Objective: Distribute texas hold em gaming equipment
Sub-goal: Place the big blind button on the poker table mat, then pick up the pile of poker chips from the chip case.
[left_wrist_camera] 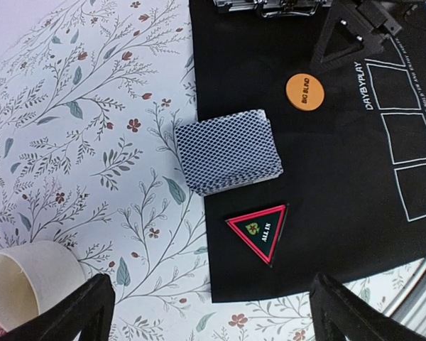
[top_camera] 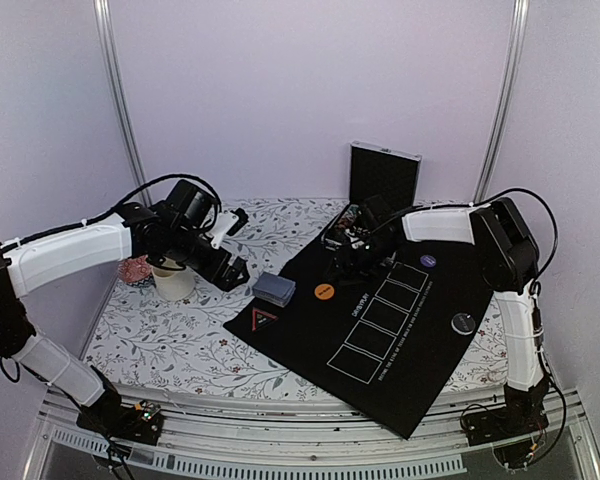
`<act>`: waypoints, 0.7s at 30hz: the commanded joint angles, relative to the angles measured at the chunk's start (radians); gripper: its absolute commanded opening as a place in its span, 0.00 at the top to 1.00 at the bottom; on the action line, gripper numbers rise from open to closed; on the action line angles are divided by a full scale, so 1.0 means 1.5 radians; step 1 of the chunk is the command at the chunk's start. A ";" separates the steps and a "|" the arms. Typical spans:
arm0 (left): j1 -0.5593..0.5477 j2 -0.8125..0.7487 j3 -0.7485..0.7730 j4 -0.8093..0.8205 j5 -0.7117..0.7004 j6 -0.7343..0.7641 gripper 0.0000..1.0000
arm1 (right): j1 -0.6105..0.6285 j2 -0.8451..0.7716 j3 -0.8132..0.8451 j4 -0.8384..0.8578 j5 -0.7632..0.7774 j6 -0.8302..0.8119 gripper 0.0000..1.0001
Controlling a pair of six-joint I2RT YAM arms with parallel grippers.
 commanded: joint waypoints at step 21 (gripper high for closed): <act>0.029 0.054 0.136 0.137 -0.144 0.030 0.02 | -0.073 -0.152 0.258 -0.281 0.438 -0.431 0.01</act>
